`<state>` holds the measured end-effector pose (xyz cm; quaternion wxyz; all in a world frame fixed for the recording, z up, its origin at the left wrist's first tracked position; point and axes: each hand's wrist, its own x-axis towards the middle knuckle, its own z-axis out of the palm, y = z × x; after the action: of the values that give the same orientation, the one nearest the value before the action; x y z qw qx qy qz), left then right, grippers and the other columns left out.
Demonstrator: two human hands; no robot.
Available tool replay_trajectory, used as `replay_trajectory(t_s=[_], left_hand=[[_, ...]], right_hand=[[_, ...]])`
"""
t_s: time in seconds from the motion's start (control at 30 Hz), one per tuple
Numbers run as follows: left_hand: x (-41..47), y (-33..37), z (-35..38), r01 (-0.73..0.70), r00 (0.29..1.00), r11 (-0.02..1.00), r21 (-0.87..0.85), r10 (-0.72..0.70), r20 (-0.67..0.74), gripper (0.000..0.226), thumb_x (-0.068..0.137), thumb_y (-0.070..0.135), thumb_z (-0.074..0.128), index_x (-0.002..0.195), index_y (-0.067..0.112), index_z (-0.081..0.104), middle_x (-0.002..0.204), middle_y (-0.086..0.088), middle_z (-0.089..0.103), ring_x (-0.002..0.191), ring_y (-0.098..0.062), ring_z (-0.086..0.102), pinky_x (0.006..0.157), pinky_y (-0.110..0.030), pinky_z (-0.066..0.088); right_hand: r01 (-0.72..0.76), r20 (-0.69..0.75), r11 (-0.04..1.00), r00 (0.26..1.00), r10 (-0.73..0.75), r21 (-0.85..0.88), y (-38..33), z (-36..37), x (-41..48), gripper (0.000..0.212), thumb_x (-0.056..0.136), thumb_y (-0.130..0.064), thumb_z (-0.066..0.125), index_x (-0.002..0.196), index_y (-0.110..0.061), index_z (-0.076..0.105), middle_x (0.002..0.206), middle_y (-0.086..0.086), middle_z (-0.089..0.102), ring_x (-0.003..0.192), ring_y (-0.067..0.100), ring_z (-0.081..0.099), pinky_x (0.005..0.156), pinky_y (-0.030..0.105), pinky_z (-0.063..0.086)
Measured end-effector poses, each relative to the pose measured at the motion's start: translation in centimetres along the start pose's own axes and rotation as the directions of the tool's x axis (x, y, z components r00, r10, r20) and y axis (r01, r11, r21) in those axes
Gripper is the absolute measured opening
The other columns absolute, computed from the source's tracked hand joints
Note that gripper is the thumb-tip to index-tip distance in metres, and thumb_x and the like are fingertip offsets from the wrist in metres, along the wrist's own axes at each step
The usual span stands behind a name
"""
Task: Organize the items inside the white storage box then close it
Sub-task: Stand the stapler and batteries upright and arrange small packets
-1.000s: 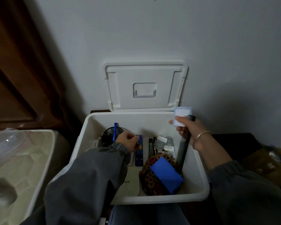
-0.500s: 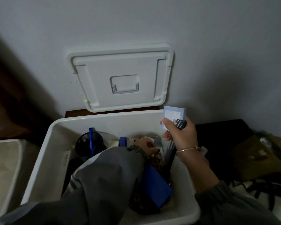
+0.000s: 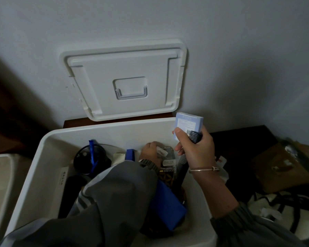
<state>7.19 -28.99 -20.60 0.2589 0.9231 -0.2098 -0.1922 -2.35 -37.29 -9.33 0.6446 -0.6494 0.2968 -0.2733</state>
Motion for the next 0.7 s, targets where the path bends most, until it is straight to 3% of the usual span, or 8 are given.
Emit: replay_trajectory(t_s=[0.27,0.4,0.5,0.6,0.7], left_hand=[[0.5,1.2,0.1,0.087,0.994,0.995,-0.042,-0.084,0.067,0.024,0.087,0.025,0.062,0.104,0.009,0.061,0.108,-0.009,0.064,0.101,-0.024,0.059,0.090,-0.033,0.048],[0.4,2.0,0.9,0.024,0.992,0.999,0.048,-0.029,0.122,0.019,0.090,0.025,0.057,0.094,0.008,0.063,0.108,-0.011,0.061,0.100,-0.025,0.057,0.093,-0.037,0.047],[0.5,1.9,1.0,-0.005,0.998,0.997,0.072,0.001,0.060,0.015,0.089,0.024,0.058,0.086,0.009,0.062,0.111,-0.010,0.056,0.101,-0.025,0.055,0.092,-0.032,0.045],[0.9,2.0,0.5,-0.035,0.995,0.999,0.015,0.034,0.097,0.011,0.088,0.021,0.059,0.084,0.011,0.063,0.105,-0.008,0.061,0.097,-0.024,0.057,0.083,-0.028,0.042],[0.7,2.0,-1.1,-0.001,0.999,0.982,-0.187,0.009,0.044,0.013,0.083,0.022,0.066,0.072,0.022,0.059,0.082,0.004,0.062,0.082,-0.016,0.059,0.070,-0.024,0.043]], right_hand=[[0.025,-0.019,0.999,1.000,-0.025,0.035,0.2,0.1,0.2,0.014,0.080,-0.017,0.070,0.091,-0.019,0.062,0.072,0.012,0.070,0.041,0.009,0.056,0.042,0.021,0.046],[0.028,-0.018,0.999,0.999,-0.028,0.035,0.4,0.1,0.3,0.013,0.080,-0.018,0.070,0.090,-0.021,0.062,0.071,0.013,0.069,0.041,0.010,0.055,0.042,0.021,0.046],[0.035,-0.013,0.999,0.999,-0.035,0.026,0.4,0.1,0.2,0.014,0.080,-0.019,0.070,0.091,-0.020,0.062,0.067,0.012,0.068,0.041,0.009,0.056,0.042,0.021,0.046],[0.037,-0.012,0.999,0.999,-0.037,0.033,0.4,0.2,0.3,0.014,0.080,-0.018,0.070,0.091,-0.021,0.062,0.068,0.012,0.069,0.040,0.009,0.056,0.041,0.021,0.046],[0.039,-0.019,0.998,0.999,-0.038,0.047,0.3,0.2,0.3,0.015,0.080,-0.018,0.070,0.089,-0.025,0.061,0.070,0.009,0.070,0.041,0.009,0.056,0.041,0.020,0.046]])
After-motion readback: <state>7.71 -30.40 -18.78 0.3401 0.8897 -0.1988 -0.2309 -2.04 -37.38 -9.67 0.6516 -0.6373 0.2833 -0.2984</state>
